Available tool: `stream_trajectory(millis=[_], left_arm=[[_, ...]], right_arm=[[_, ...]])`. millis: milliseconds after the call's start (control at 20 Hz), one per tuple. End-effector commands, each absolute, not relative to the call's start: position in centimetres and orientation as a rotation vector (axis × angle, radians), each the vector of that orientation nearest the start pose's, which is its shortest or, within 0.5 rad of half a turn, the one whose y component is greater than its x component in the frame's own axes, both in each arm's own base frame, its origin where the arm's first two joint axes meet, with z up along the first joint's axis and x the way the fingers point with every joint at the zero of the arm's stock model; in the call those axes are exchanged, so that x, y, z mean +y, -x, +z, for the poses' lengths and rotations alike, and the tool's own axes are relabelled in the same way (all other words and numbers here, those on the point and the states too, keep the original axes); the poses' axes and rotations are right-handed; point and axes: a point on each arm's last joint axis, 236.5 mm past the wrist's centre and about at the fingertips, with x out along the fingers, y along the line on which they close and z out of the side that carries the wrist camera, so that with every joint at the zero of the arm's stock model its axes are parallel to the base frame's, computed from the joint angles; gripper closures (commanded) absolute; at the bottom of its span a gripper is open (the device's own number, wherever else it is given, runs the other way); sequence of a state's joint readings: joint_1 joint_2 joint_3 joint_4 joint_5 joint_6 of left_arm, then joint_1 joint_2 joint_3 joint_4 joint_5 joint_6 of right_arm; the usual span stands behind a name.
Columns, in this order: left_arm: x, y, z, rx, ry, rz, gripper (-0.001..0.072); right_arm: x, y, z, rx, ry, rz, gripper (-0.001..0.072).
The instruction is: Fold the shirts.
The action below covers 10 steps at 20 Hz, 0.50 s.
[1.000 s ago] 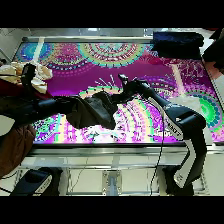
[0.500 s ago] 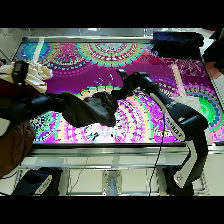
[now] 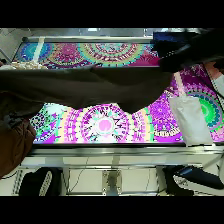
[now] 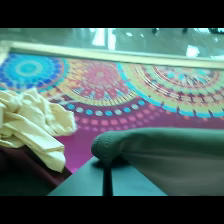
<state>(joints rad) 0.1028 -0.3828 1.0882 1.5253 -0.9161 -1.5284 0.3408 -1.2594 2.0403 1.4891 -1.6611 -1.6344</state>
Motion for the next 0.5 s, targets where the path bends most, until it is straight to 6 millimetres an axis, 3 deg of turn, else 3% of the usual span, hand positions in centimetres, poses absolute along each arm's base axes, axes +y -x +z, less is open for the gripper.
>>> stream_trajectory(millis=[0, 100, 200, 300, 450], left_arm=[[2.1, -23.7, 34.4, 0.151, 0.013, 0.087, 0.0698], [0.4, -23.9, 34.6, 0.142, 0.074, 0.017, 0.0699], [-0.7, -25.6, 34.6, 0.14, 0.105, -0.034, 0.07], [0.1, -29.5, 33.1, 0.185, 0.089, -0.023, 0.07], [1.4, -37.7, 27.0, 0.33, 0.073, -0.012, 0.07]], right_arm=[[7.2, -29.5, 38.4, 0.573, 0.189, 0.222, 0.0697], [7.5, -28.5, 41.8, 0.431, 0.162, 0.246, 0.0697], [7.6, -29.4, 41.8, 0.422, 0.165, 0.242, 0.0697], [6.6, -32.6, 39.0, 0.508, 0.214, 0.161, 0.0698], [3.3, -39.3, 32.2, 0.695, 0.333, -0.033, 0.0698]])
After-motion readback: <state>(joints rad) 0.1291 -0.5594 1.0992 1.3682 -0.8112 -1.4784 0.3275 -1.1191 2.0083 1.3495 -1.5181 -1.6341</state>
